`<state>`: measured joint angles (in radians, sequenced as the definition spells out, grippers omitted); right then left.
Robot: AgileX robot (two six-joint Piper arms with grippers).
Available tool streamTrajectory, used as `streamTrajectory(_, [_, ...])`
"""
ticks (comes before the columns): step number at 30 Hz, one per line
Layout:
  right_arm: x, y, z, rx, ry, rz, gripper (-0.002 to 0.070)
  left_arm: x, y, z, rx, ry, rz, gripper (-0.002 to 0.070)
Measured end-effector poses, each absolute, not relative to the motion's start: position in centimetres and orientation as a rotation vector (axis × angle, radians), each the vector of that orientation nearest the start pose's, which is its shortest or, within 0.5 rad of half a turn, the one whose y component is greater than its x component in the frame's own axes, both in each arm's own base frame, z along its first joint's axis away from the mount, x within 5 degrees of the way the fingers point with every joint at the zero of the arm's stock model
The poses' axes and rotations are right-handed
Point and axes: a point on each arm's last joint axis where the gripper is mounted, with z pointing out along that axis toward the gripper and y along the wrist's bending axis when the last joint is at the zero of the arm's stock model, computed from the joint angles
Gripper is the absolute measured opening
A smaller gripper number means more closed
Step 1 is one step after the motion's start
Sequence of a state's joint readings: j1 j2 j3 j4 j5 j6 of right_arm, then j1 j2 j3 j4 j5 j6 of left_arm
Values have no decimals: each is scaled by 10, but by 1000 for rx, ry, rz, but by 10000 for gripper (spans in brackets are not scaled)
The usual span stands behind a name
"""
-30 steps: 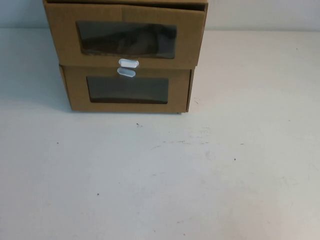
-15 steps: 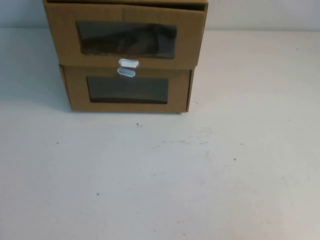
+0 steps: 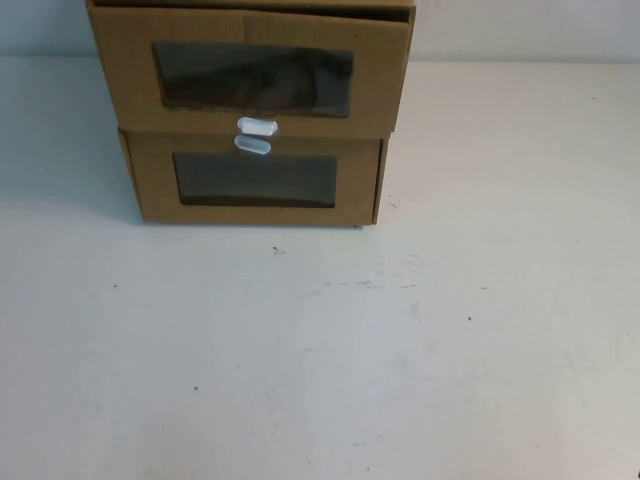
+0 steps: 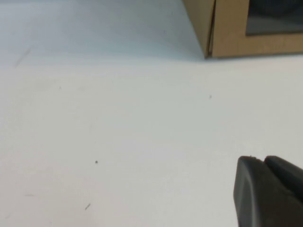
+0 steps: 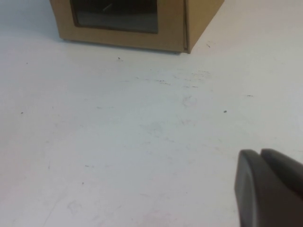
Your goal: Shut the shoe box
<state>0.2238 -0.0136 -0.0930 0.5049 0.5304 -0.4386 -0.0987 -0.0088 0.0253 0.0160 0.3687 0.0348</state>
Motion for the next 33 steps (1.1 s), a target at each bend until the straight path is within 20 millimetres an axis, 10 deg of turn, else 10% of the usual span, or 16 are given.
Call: streamTrajectory(33, [36,34,202,-368,1844,441,-13,52,-4,170,175,1878,4,-2])
